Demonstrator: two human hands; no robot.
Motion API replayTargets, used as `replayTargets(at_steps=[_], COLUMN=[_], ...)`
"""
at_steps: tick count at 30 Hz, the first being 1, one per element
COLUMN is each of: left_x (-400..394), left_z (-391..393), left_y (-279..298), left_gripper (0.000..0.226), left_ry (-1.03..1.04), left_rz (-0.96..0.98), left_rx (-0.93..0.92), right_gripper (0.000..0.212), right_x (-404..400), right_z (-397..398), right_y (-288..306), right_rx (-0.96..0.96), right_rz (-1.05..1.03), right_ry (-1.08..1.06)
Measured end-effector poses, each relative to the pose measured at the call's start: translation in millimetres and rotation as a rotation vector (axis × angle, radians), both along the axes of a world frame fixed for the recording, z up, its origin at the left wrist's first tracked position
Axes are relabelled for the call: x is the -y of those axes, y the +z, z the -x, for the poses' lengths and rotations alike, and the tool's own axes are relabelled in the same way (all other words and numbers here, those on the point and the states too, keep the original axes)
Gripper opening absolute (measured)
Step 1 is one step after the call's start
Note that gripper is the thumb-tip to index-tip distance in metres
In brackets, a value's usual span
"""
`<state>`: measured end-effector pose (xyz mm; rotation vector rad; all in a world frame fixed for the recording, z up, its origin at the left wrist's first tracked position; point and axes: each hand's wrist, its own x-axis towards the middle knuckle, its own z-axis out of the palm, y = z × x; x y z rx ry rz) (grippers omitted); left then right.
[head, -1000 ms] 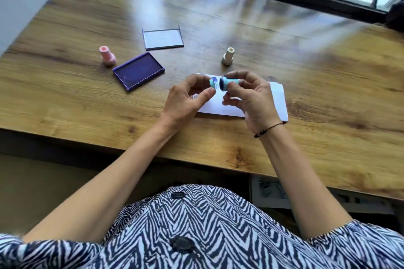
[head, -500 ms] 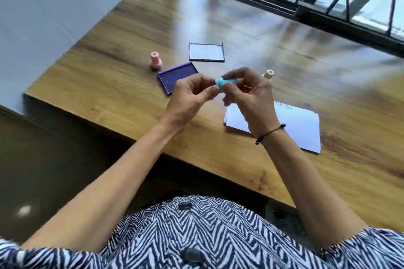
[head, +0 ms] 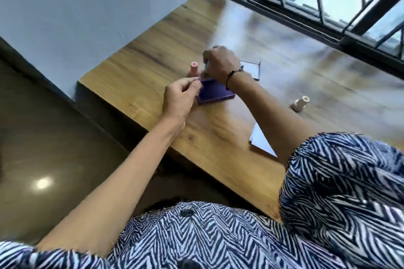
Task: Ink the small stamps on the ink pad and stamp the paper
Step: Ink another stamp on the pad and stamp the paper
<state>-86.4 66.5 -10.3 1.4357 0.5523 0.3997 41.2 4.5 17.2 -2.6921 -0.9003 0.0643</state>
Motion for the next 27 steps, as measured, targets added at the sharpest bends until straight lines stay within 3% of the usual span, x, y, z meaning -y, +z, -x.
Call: replayTargets(at_steps=[5, 8, 11, 13, 17, 20, 24, 27], left_x=[-1, 3, 9, 19, 44, 60, 66, 65], left_z=[-2, -3, -5, -8, -14, -14, -12, -10], left_y=[-1, -2, -5, -7, -7, -5, -3, -3], left_gripper=[0.019, 0.018, 0.018, 0.017, 0.017, 0.019, 0.017, 0.015], left_ry=[0.012, -0.015, -0.066, -0.106, -0.21, -0.298, -0.353, -0.405], left_rz=[0.001, 0.022, 0.033, 0.051, 0.092, 0.109, 0.107, 0.088], left_rx=[0.009, 0.028, 0.046, 0.039, 0.039, 0.041, 0.037, 0.019], right_gripper=[0.024, 0.034, 0.026, 0.023, 0.033, 0.027, 0.02, 0.008], right_x=[-1, 24, 77, 124, 187, 198, 189, 167], right_z=[1, 6, 11, 12, 17, 26, 42, 59], right_y=[-5, 9, 25, 30, 24, 9, 1, 8], right_rx=[0.086, 0.062, 0.17, 0.217, 0.014, -0.07, -0.007, -0.245], right_rz=[0.096, -0.061, -0.286, -0.185, 0.178, 0.217, -0.017, -0.42], right_ry=[0.021, -0.055, -0.255, -0.4, -0.581, -0.582, -0.568, -0.501])
